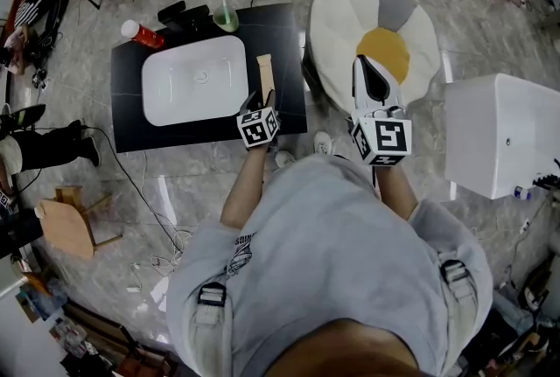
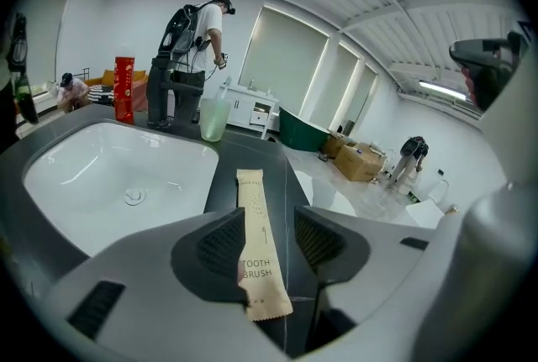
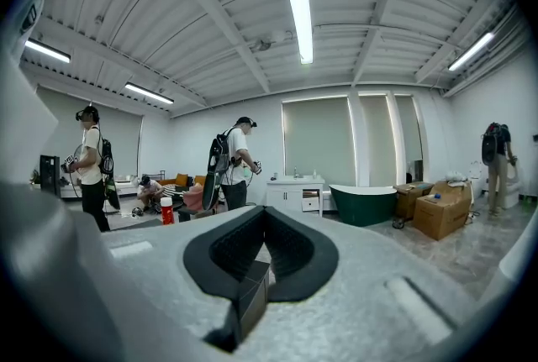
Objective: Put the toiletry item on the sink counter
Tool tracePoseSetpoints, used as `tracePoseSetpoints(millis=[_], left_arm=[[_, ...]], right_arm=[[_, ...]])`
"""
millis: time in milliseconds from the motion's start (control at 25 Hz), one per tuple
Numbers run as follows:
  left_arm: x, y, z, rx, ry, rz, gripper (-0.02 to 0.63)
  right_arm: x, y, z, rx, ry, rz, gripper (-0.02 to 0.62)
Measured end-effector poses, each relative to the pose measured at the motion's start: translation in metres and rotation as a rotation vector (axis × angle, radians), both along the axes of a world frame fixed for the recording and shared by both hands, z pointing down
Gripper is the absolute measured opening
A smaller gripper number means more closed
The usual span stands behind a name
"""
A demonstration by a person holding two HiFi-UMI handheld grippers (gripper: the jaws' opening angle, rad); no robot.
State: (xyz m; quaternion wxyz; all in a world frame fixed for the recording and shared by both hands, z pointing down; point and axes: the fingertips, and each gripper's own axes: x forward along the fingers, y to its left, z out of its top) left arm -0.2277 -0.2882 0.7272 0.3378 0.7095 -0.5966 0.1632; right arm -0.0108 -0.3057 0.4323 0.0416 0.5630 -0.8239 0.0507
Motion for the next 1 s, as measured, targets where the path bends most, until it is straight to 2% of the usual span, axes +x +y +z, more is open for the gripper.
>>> tracePoseSetpoints(millis=[160,560,1000], left_arm=[[-0.004,-0.001,-0.019,0.051,-0.014,-0.010,0.171],[-0.015,0.001,-0.061,0.158,-0.062,-0.060,0.043],[-0.029,0.010,-0.106,0.259,-0.146,-0.107,0.009]], right_arm=[[-0.004,0.001,0.001,0.002,-0.006,-0.012,0.005],[-0.011,0.004,-0.001,0.008,-0.014,-0.041,0.005],[-0.018,0.005,-0.003,0.017,-0.020,-0.085,0.005]])
